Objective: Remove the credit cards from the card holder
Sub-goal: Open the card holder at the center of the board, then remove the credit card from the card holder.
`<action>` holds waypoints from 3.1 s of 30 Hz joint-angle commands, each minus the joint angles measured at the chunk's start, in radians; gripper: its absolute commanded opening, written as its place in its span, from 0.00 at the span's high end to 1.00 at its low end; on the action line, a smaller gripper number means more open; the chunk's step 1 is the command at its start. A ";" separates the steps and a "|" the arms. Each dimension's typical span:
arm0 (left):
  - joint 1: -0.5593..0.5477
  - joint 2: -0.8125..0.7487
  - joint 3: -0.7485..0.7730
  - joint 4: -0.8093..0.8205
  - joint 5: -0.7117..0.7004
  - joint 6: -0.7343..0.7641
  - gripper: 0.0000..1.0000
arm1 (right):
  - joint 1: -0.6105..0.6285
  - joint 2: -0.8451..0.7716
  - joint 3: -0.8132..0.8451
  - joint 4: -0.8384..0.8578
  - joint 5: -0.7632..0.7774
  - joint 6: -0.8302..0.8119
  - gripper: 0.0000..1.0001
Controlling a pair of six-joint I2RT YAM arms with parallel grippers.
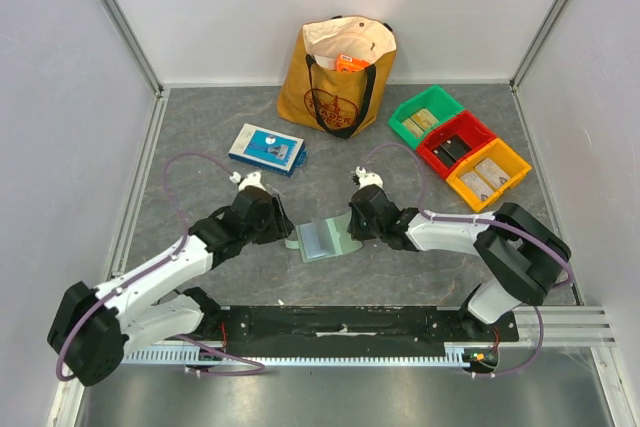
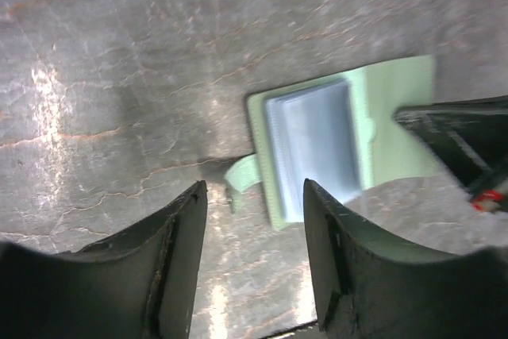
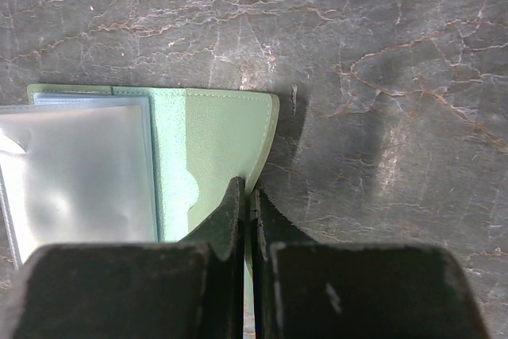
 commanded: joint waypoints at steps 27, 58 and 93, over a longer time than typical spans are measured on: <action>-0.010 0.247 -0.081 0.336 0.154 -0.104 0.69 | -0.118 0.121 -0.097 0.064 -0.202 0.069 1.00; -0.012 0.203 -0.079 0.249 0.079 -0.065 0.69 | 0.071 -0.069 0.366 -0.209 -0.125 -0.106 0.38; 0.031 0.171 -0.072 0.275 0.079 -0.074 0.68 | -0.124 0.265 -0.056 0.421 -0.536 0.174 0.30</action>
